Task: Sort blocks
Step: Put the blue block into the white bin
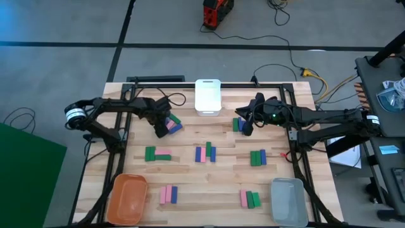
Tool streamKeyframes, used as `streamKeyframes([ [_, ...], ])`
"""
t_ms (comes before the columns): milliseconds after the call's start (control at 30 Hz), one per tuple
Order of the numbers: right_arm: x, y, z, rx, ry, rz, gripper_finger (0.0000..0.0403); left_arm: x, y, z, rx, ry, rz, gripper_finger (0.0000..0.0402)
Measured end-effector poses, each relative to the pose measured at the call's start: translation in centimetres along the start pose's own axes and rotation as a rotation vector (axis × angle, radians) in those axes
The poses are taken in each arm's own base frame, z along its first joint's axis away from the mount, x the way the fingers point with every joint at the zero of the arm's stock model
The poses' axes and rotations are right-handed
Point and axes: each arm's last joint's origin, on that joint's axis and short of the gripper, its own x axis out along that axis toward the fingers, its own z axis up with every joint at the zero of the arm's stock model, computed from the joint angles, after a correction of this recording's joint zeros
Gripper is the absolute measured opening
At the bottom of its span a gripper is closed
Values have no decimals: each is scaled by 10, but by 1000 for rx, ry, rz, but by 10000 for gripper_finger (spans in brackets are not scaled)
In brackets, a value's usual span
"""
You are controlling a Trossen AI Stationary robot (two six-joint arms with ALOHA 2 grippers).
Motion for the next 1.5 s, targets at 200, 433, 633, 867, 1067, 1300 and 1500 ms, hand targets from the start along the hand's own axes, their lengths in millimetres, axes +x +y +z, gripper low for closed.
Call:
streamKeyframes([
  [200,0,0,0,-5,0,0,38,-21,1,6,19,-12,0,78],
  [433,0,0,0,-6,0,0,38,-50,1,38,100,-144,-3,78],
  [633,0,0,0,-9,3,0,38,-82,3,78,209,-276,18,78],
  [867,0,0,-1,-15,13,-1,38,-99,3,124,303,-357,18,78],
  [1067,-1,-1,-5,-13,53,-6,38,-85,1,153,388,-324,-3,78],
  [1300,-5,-2,-7,1,72,-8,38,-75,-1,176,453,-316,-24,78],
  [1500,-5,-2,-8,-1,86,-10,38,-85,-2,183,484,-358,-28,78],
])
